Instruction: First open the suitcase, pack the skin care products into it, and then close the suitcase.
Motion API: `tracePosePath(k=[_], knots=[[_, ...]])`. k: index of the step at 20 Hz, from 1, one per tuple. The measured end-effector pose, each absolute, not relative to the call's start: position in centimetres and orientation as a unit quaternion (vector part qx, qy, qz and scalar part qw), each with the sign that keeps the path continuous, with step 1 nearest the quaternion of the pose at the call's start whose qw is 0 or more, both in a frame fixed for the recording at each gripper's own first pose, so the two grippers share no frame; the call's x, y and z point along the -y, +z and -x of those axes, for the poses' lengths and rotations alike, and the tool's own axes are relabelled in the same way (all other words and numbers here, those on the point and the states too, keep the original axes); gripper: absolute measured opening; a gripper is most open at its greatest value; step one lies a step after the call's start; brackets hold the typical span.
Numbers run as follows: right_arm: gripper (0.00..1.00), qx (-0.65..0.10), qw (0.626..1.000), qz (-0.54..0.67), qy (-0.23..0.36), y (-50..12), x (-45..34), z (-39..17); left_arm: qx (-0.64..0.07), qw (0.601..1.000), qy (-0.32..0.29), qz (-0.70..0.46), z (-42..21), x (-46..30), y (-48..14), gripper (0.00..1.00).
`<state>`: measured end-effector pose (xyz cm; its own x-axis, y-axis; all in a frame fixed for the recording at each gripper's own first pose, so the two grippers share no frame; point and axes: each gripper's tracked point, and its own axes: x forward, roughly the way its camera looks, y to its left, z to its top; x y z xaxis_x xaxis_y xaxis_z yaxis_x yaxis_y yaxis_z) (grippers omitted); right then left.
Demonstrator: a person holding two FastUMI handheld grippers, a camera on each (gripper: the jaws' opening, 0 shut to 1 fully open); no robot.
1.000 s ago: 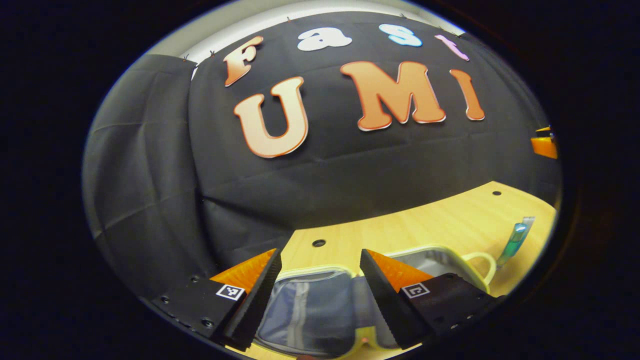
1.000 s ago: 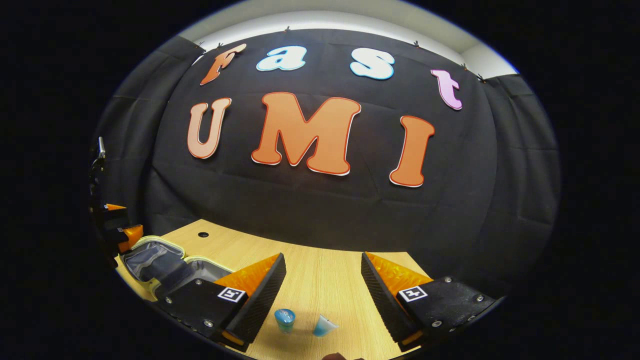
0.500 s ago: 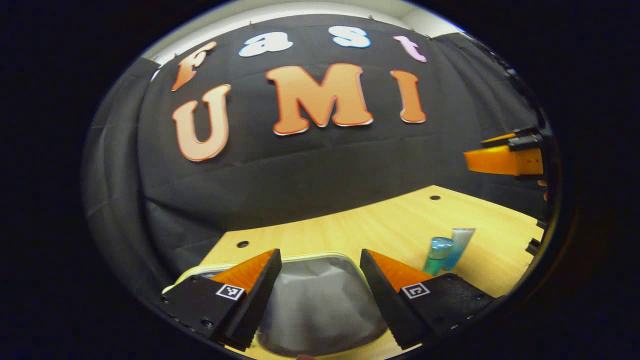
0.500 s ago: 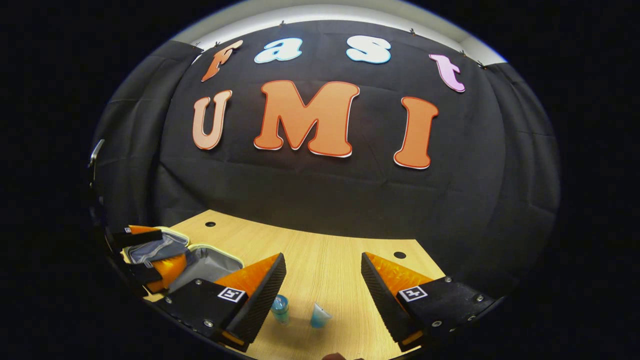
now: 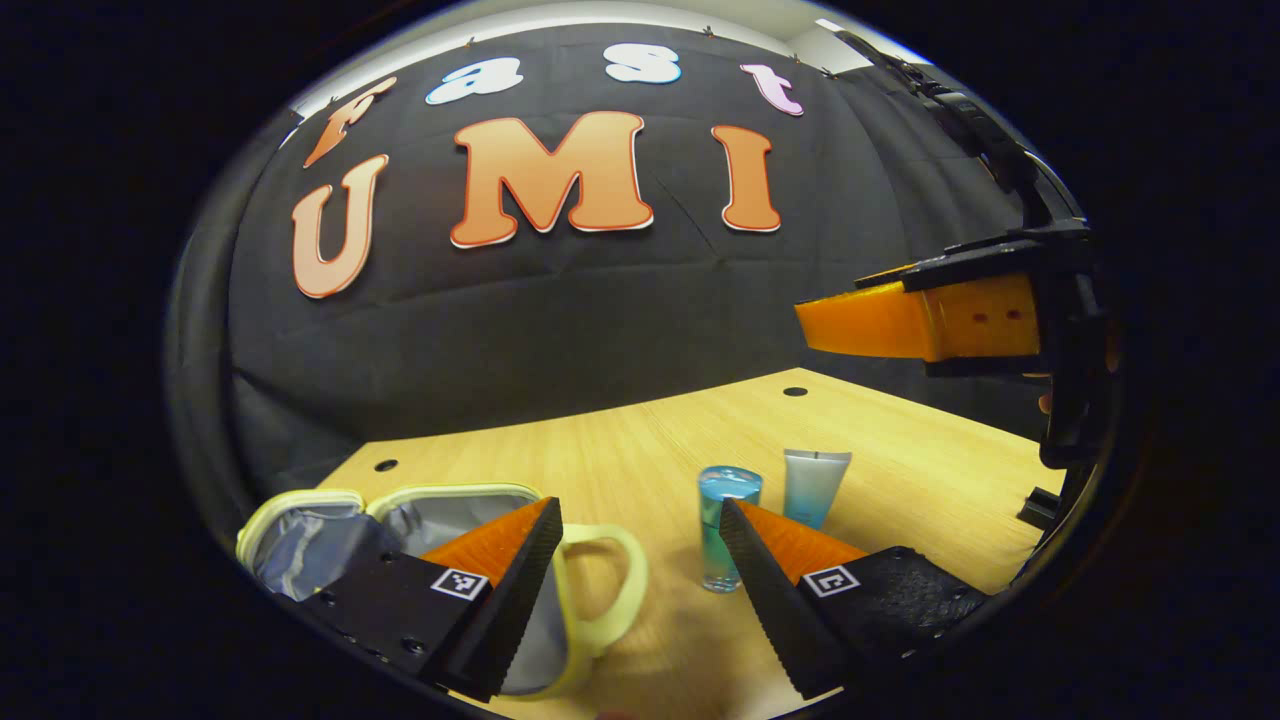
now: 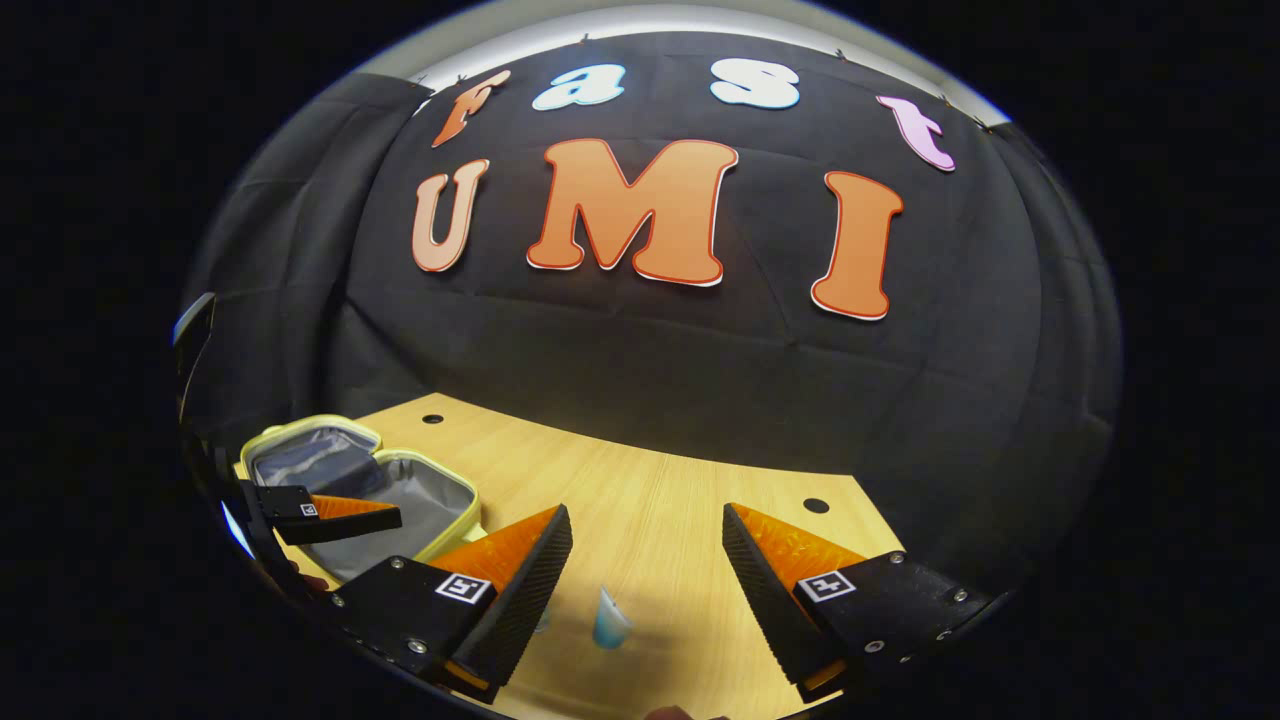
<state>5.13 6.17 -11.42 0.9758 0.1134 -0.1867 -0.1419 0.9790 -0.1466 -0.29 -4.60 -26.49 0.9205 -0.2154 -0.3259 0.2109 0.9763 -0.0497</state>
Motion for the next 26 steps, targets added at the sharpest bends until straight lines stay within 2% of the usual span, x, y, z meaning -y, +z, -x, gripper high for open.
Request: tracePosePath(k=[9, 11, 13, 17, 19, 20, 21, 26], knots=[[0.96, -0.096, 0.987, 0.076, 0.1, -16.7, -4.8, -5.5, -0.195, 0.973, -0.123, 0.024, -2.0, 10.3, -32.9, 0.98], [0.96, -0.1, 0.986, 0.079, 0.106, -17.7, -4.3, -5.5, -0.194, 0.972, -0.129, 0.024, -2.9, 11.1, -33.5, 0.92], [0.96, -0.107, 0.984, 0.083, 0.114, -18.8, -3.9, -5.1, -0.213, 0.967, -0.134, 0.03, -3.2, 11.7, -34.4, 0.8], [0.96, -0.13, 0.978, 0.091, 0.138, -21.5, -4.0, -4.4, -0.212, 0.968, -0.127, 0.042, -3.8, 11.7, -34.5, 0.44], [0.96, -0.148, 0.973, 0.091, 0.152, -23.1, -4.3, -4.2, -0.221, 0.967, -0.124, 0.041, -4.0, 11.6, -34.2, 0.45], [0.96, -0.154, 0.971, 0.089, 0.158, -23.8, -4.5, -4.2, -0.228, 0.965, -0.126, 0.045, -3.9, 11.7, -34.2, 0.41], [0.96, -0.162, 0.969, 0.088, 0.165, -24.5, -4.8, -4.4, -0.231, 0.964, -0.123, 0.052, -3.7, 11.7, -34.2, 0.41], [0.94, -0.18, 0.963, 0.083, 0.185, -26.9, -5.6, -5.9, -0.216, 0.968, -0.106, 0.068, -3.9, 10.7, -31.1, 0.4]])
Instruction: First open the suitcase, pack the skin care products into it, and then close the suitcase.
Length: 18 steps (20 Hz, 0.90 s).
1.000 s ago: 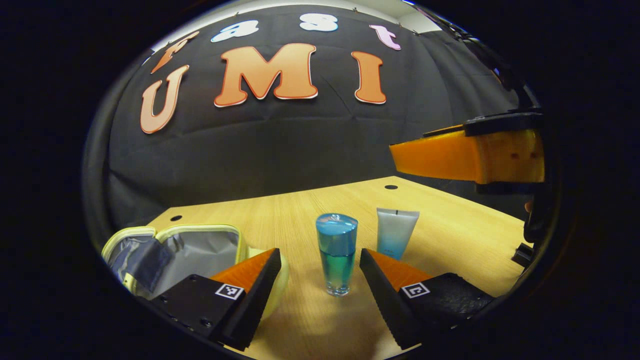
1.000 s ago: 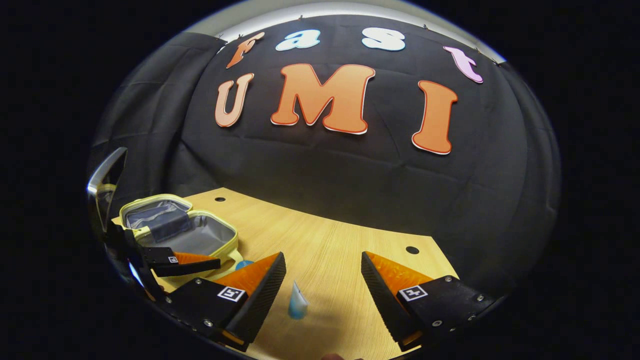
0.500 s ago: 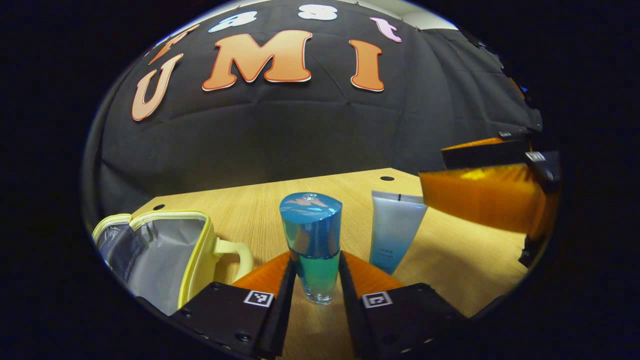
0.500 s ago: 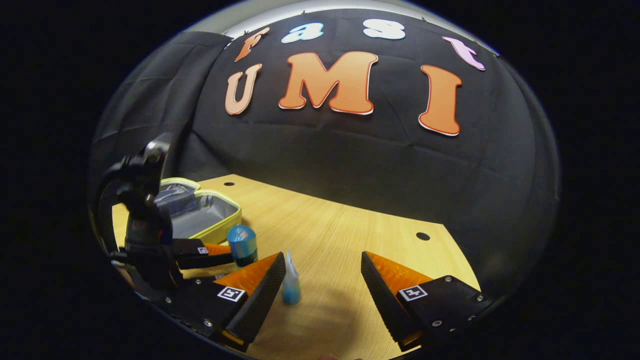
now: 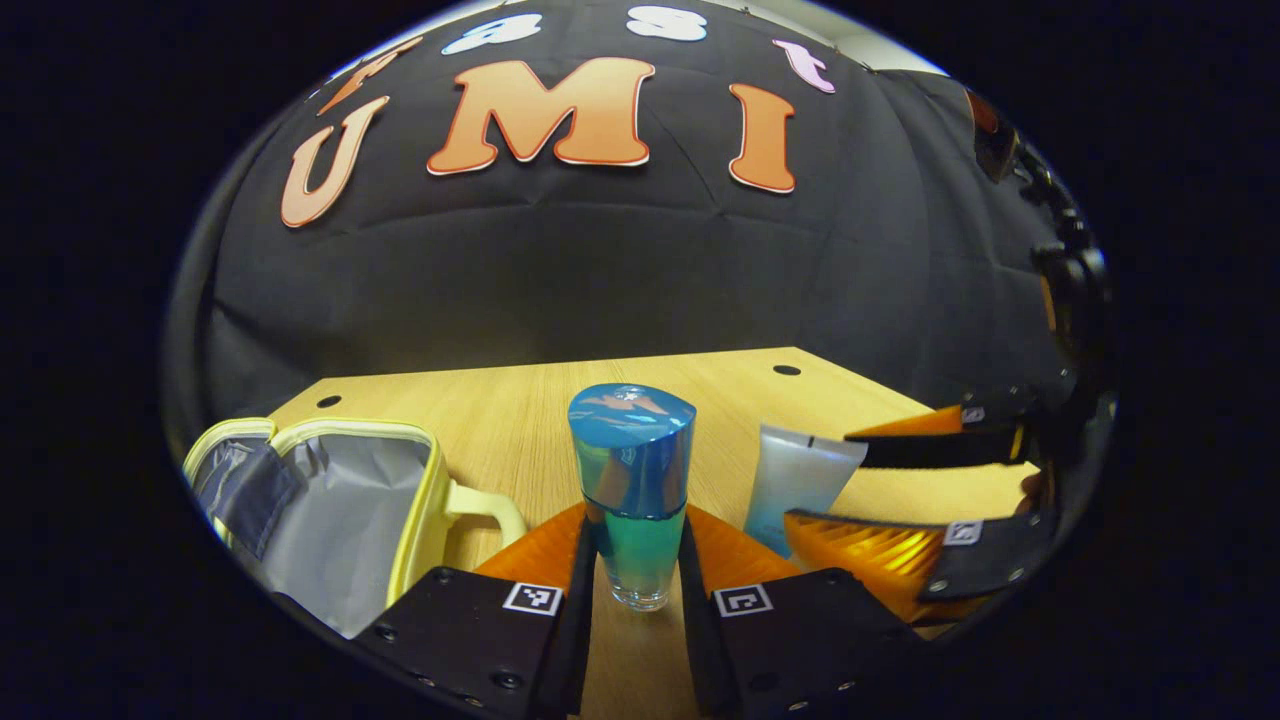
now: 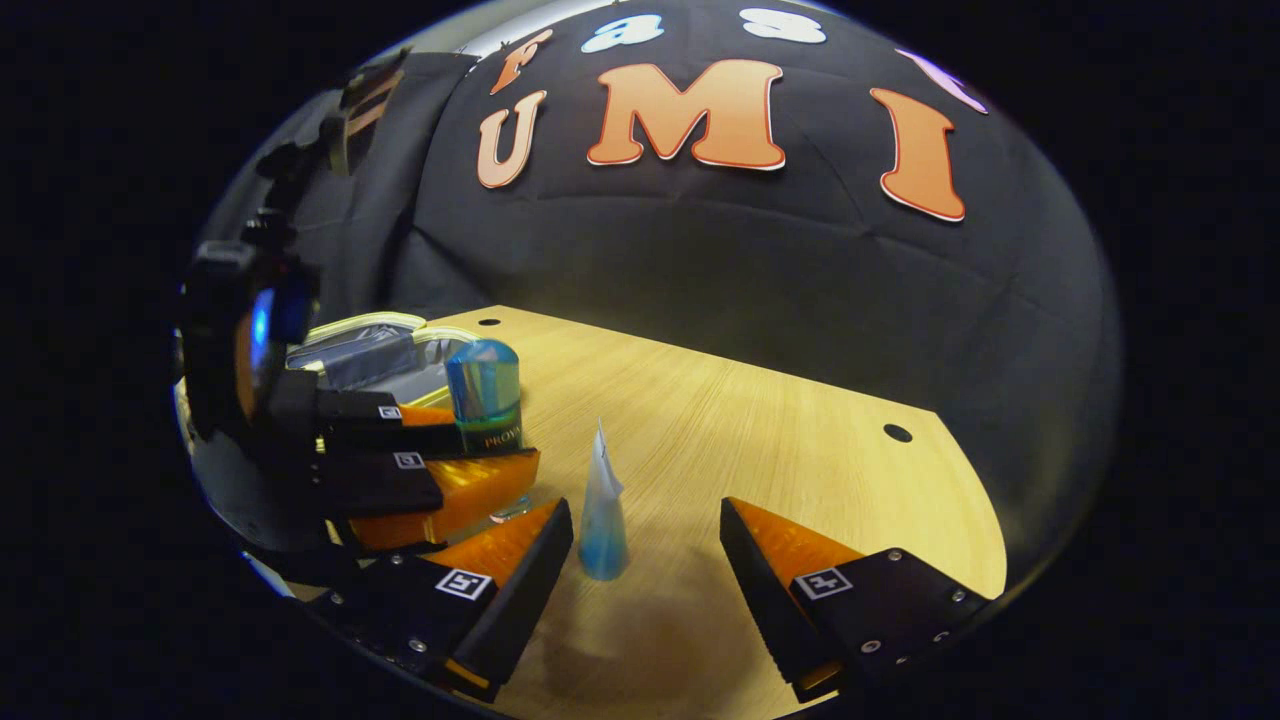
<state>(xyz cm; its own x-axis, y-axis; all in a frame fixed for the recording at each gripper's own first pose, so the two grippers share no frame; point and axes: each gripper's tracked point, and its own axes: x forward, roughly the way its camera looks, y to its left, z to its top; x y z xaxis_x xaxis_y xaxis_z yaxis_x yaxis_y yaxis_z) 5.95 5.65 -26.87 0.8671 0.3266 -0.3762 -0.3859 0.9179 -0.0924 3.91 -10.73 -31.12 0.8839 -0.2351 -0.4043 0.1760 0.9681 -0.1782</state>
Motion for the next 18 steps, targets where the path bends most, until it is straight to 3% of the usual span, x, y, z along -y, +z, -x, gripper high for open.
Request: tracePosePath(k=[6, 8, 10, 11, 18], knots=[[0.8, -0.2, 0.954, 0.075, 0.208, -29.8, -7.5, -6.7, -0.201, 0.972, -0.088, 0.079, -4.3, 8.4, -27.6, 0.4], [0.69, -0.222, 0.95, 0.068, 0.21, -31.0, -8.2, -6.7, -0.201, 0.973, -0.085, 0.077, -4.2, 7.8, -26.9, 0.4], [0.45, -0.225, 0.951, 0.056, 0.206, -30.7, -8.4, -6.3, -0.202, 0.974, -0.082, 0.067, -4.1, 7.1, -26.9, 0.4], [0.39, -0.235, 0.948, 0.046, 0.211, -30.9, -9.1, -6.3, -0.203, 0.974, -0.081, 0.064, -4.1, 6.6, -26.7, 0.4], [0.4, -0.204, 0.956, 0.035, 0.208, -22.9, -9.9, -6.2, -0.18, 0.98, -0.065, 0.049, -4.9, 2.4, -21.6, 0.4]])
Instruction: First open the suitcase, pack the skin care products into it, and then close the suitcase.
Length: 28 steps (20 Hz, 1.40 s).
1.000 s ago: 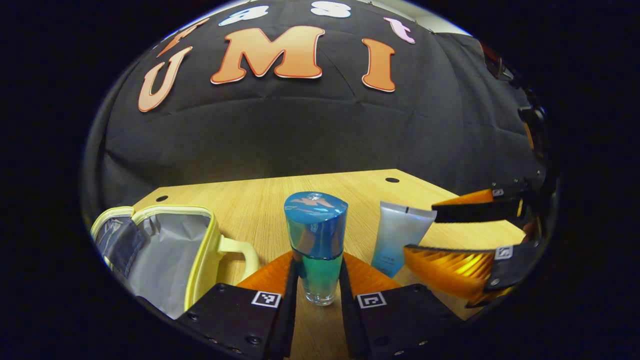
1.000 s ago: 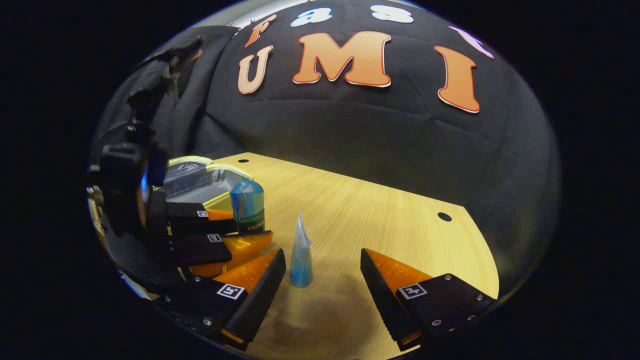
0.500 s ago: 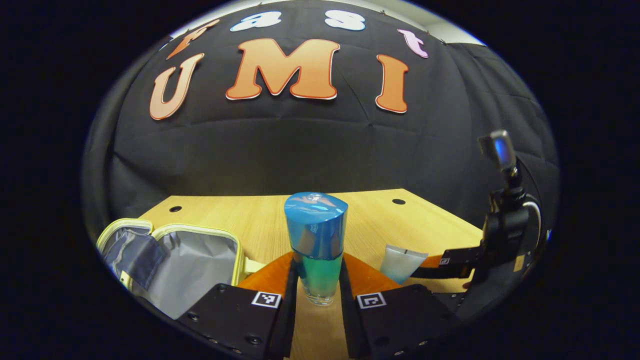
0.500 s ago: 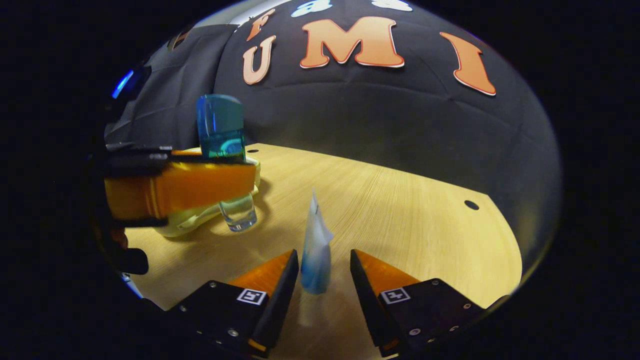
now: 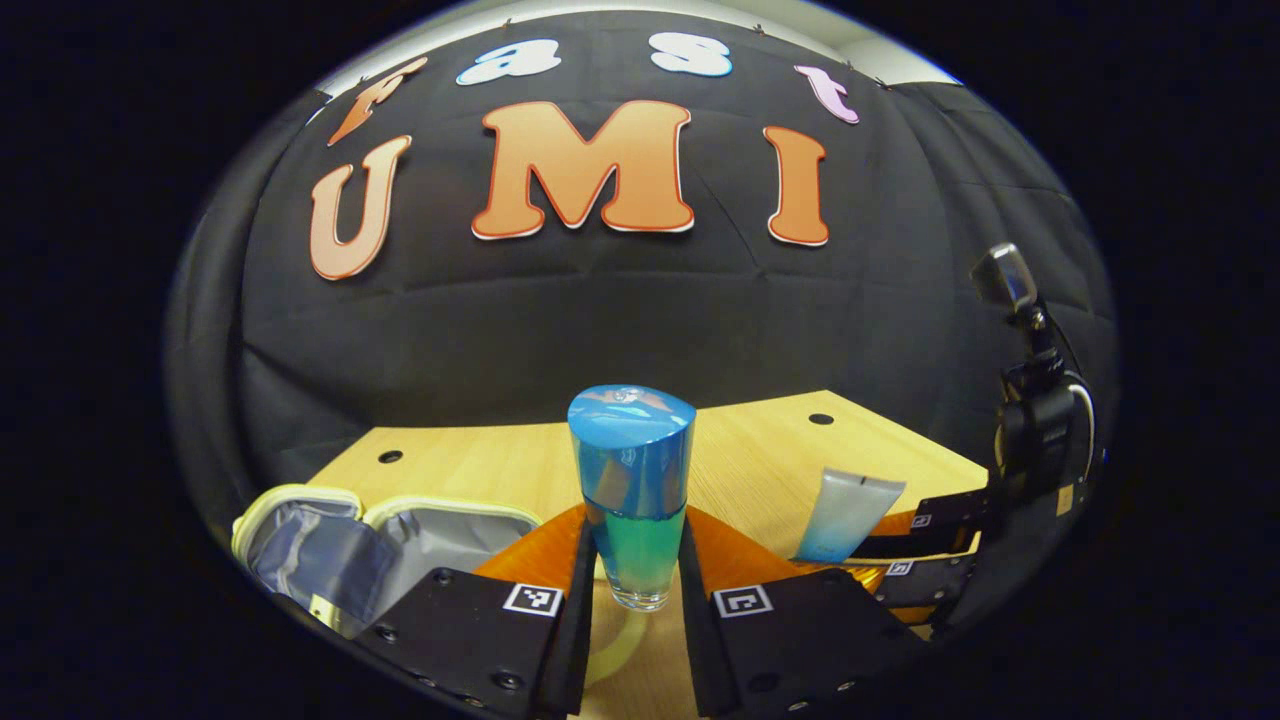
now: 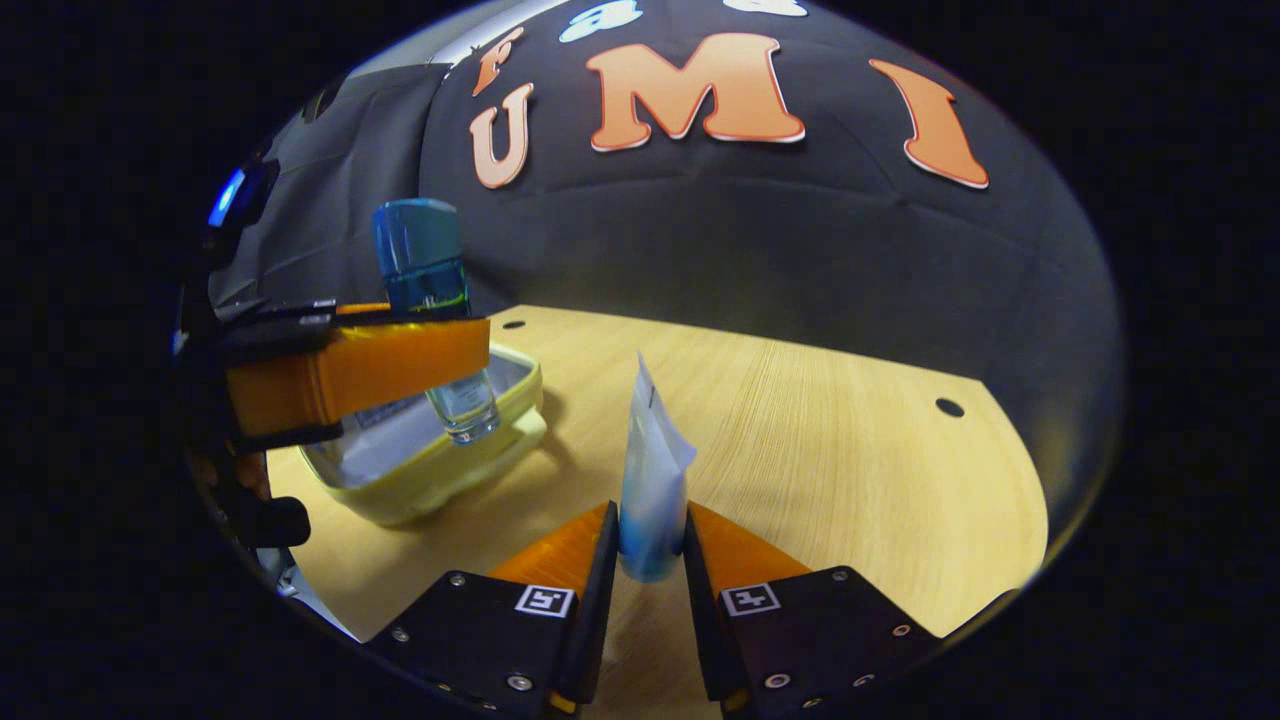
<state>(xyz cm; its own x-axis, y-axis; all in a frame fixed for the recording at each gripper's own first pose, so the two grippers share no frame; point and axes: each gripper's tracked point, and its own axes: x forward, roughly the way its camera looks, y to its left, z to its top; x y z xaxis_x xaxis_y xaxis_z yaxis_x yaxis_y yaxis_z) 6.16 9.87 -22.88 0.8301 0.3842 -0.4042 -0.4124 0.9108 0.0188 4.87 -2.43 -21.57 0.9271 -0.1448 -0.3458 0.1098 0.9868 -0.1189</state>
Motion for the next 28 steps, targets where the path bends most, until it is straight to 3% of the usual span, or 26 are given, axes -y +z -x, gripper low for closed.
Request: tracePosePath(k=[7, 18, 24, 28], knots=[[0.4, -0.158, 0.965, 0.046, 0.206, -14.3, -11.5, -5.6, -0.175, 0.982, -0.057, 0.037, -4.2, -1.6, -16.8, 0.41], [0.4, -0.145, 0.962, 0.061, 0.222, -8.3, -16.7, -3.2, -0.188, 0.981, -0.021, 0.053, -1.8, -11.2, -13.3, 0.4], [0.39, -0.124, 0.965, 0.056, 0.223, -5.9, -19.7, -2.9, -0.194, 0.979, -0.023, 0.061, -1.0, -15.3, -13.4, 0.41], [0.39, -0.125, 0.966, 0.051, 0.218, -5.9, -21.1, -2.8, -0.242, 0.965, -0.041, 0.089, -0.7, -16.8, -16.9, 0.41]])
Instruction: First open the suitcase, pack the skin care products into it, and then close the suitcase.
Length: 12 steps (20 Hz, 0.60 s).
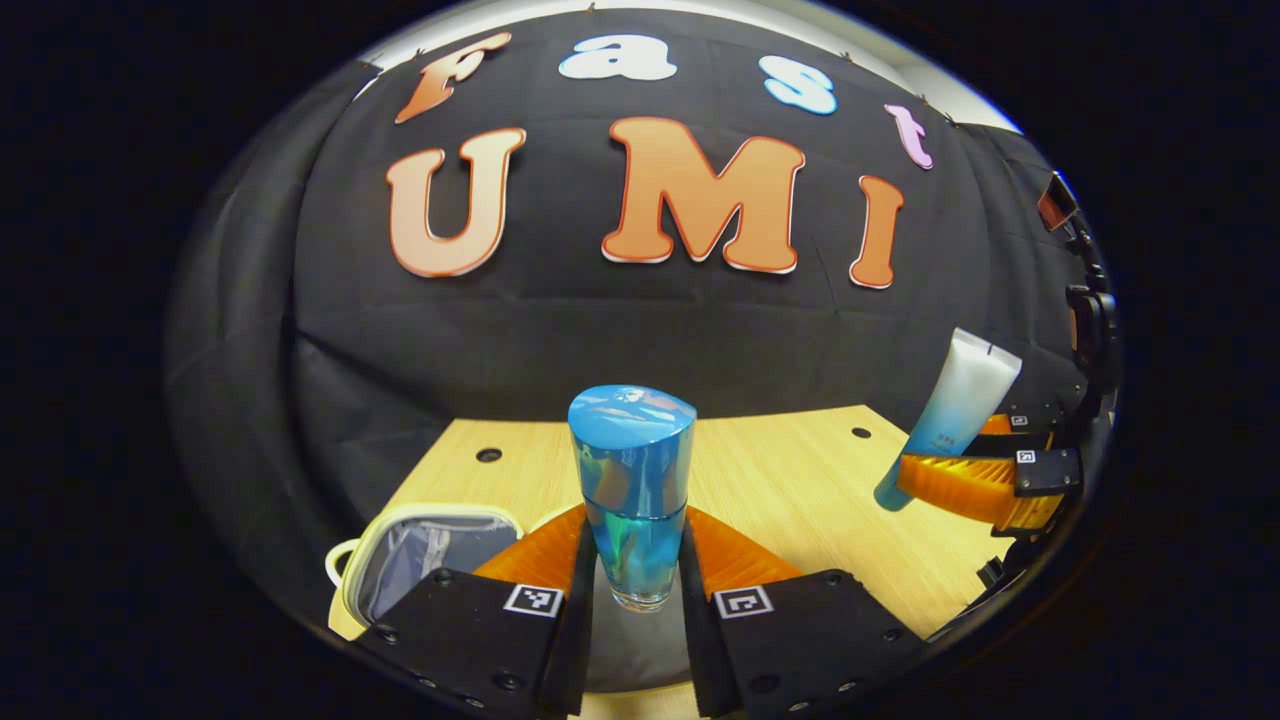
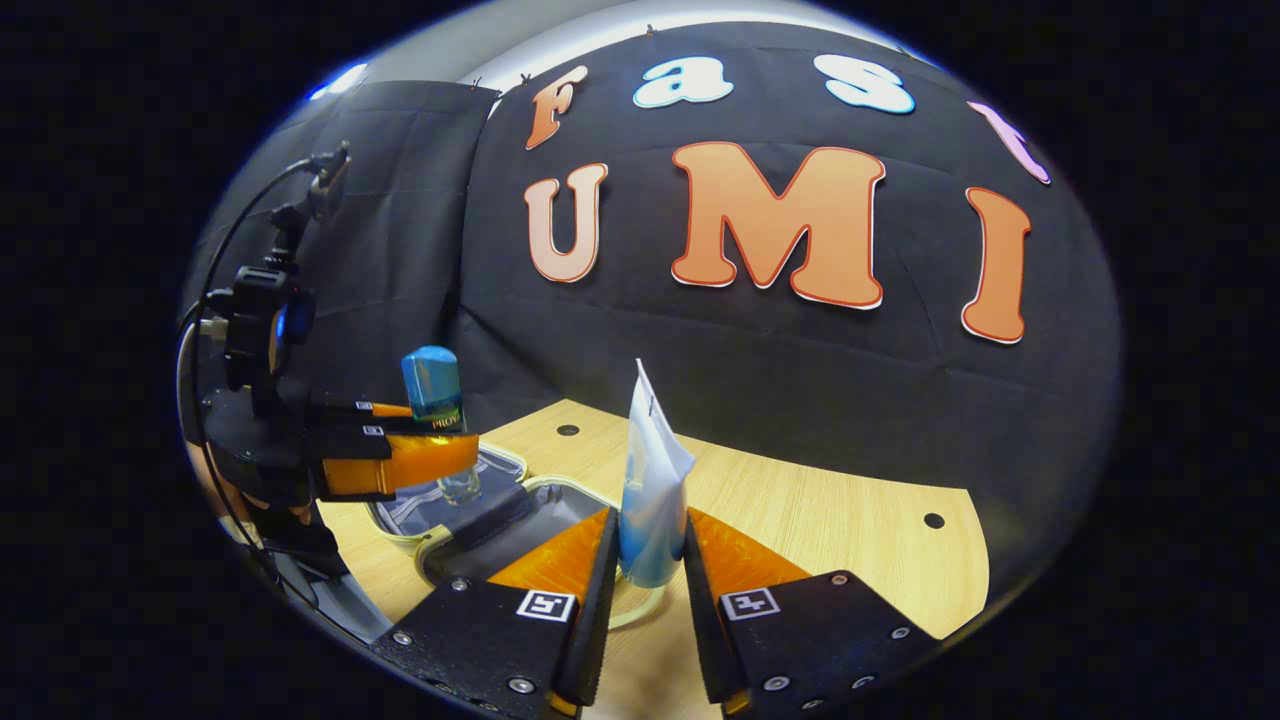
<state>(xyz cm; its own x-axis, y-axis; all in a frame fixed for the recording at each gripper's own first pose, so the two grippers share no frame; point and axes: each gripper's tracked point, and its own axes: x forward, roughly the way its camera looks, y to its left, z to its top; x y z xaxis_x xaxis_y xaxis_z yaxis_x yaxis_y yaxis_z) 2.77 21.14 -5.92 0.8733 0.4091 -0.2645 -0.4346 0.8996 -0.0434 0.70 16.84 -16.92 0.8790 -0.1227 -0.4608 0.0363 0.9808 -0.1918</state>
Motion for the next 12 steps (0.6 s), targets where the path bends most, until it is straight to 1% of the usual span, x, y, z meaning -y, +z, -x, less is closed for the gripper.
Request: tracePosePath(k=[1, 2, 6, 7, 8, 12], knots=[[0.39, -0.124, 0.967, 0.051, 0.215, -5.9, -21.4, -2.8, -0.255, 0.961, -0.044, 0.094, -0.7, -17.1, -18.2, 0.42], [0.39, -0.125, 0.968, 0.052, 0.212, -5.9, -21.6, -2.6, -0.268, 0.957, -0.047, 0.096, -0.7, -17.4, -19.3, 0.4], [0.39, -0.132, 0.971, 0.056, 0.191, -6.4, -21.6, -1.9, -0.331, 0.937, -0.067, 0.093, -0.9, -17.9, -24.5, 0.41], [0.39, -0.133, 0.972, 0.058, 0.184, -6.6, -21.5, -1.8, -0.35, 0.929, -0.074, 0.097, -1.1, -17.5, -26.1, 0.42], [0.39, -0.136, 0.973, 0.059, 0.178, -6.7, -21.4, -1.7, -0.369, 0.92, -0.08, 0.1, -1.2, -17.4, -27.7, 0.41], [0.39, -0.148, 0.975, 0.058, 0.158, -7.3, -21.3, -1.5, -0.459, 0.876, -0.095, 0.114, -0.8, -17.0, -33.5, 0.41]])
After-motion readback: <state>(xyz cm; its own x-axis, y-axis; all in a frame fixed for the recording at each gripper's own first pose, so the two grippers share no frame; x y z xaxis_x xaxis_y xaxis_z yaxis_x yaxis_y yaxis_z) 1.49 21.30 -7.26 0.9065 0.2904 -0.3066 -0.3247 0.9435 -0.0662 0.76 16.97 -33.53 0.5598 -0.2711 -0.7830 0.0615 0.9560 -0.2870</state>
